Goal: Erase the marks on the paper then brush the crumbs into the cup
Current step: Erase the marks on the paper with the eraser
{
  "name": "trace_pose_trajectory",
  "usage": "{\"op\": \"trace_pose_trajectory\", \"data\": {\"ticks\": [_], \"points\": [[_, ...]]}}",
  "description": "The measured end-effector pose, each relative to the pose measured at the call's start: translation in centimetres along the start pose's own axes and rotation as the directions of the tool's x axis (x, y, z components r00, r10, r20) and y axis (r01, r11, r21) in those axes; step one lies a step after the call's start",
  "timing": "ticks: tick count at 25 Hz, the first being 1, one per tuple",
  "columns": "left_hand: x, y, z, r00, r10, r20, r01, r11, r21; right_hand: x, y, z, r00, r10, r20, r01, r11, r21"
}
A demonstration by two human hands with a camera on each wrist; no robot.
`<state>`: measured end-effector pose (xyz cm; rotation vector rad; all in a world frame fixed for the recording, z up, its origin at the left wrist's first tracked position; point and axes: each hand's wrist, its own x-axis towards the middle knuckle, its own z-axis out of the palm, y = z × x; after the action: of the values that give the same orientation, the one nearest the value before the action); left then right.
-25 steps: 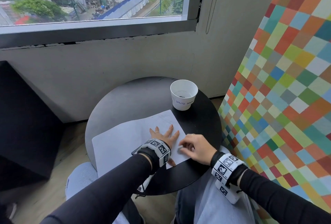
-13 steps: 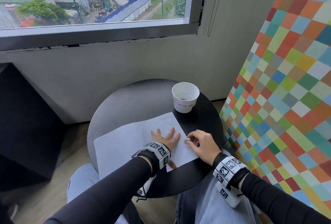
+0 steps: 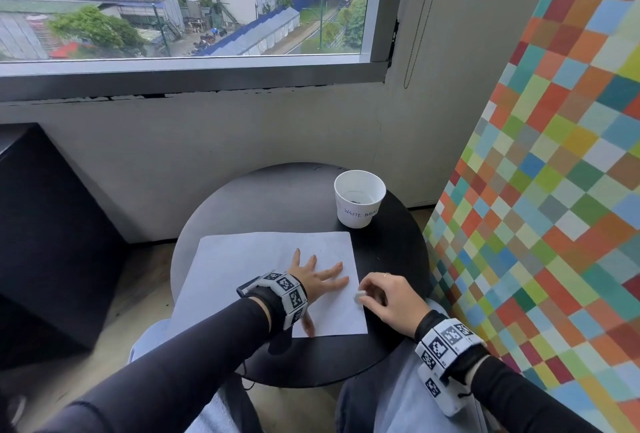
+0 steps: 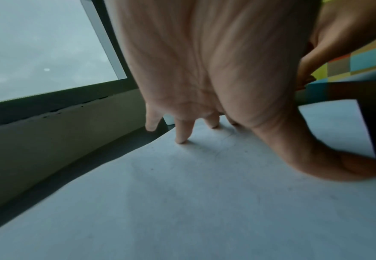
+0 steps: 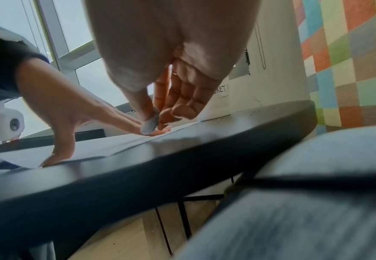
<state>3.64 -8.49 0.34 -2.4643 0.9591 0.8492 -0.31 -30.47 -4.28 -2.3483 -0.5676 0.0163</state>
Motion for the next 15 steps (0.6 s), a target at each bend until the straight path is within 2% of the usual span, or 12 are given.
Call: {"op": "trace_pose_trajectory", "data": {"ticks": [5,10,15], "points": [[-0.8,-1.1,0.7,0.994,0.091,-0.066,-0.086,0.994,0.075,-0.2,-0.6,0.3,0.992,-0.014,0.126,0.013,1.0,0.006],[-2.4,-2.2,2.4,0.994,-0.076,-0.081,0.073,0.996,-0.044,-0.8,-2.0,1.0,0.976,-0.087,0.202,0.076,0.995,0.063],[-2.8,0.8,3.9,0.974,-0.196,-0.115,0.152,0.938,-0.311,-0.5,-3.3,1.3,0.97,-0.111,0.217,0.088,0.99,0.114]]}}
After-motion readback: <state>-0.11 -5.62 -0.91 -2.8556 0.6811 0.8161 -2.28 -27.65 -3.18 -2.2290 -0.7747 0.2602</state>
